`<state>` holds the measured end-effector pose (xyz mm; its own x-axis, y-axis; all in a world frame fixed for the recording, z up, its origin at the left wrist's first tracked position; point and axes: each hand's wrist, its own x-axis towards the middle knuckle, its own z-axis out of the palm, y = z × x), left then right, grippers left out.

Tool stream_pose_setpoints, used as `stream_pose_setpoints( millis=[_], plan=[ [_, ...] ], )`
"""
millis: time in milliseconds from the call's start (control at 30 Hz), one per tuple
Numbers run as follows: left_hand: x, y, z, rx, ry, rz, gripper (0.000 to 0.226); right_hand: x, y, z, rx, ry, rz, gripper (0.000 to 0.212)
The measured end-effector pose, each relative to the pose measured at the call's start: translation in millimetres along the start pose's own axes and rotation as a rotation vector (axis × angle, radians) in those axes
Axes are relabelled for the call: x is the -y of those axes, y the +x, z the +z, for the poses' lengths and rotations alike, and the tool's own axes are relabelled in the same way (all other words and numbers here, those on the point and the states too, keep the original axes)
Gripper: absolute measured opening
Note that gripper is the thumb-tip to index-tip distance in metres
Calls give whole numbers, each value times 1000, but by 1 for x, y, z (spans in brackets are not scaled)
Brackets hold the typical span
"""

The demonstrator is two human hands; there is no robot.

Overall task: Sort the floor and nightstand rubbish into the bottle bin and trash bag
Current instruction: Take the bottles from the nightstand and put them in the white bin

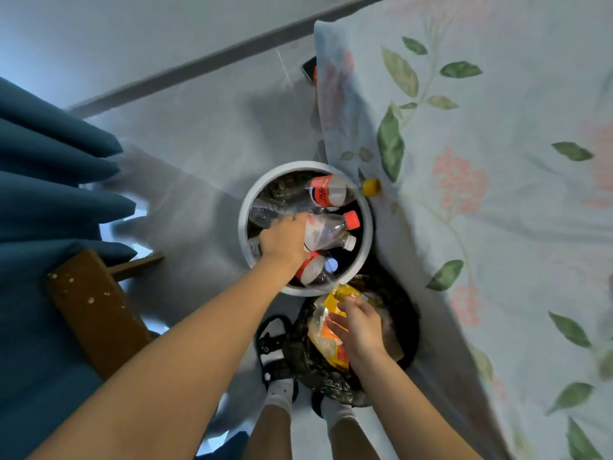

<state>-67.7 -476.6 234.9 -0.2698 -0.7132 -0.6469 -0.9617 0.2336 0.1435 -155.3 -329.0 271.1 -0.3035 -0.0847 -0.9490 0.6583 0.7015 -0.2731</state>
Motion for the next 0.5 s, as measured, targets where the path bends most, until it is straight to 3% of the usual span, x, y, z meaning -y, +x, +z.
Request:
stream_pose_setpoints(
  millis=[133, 333, 500],
  plan=[
    [-7, 6, 2, 27, 181, 30, 69, -2, 1, -12, 28, -105, 2, 11],
    [-6, -9, -2, 82, 151, 22, 87, -1, 2, -25, 49, -191, -27, 12],
    [-21, -46, -22, -106, 88, 1, 68, -4, -6, -49, 64, -233, -56, 13]
  ],
)
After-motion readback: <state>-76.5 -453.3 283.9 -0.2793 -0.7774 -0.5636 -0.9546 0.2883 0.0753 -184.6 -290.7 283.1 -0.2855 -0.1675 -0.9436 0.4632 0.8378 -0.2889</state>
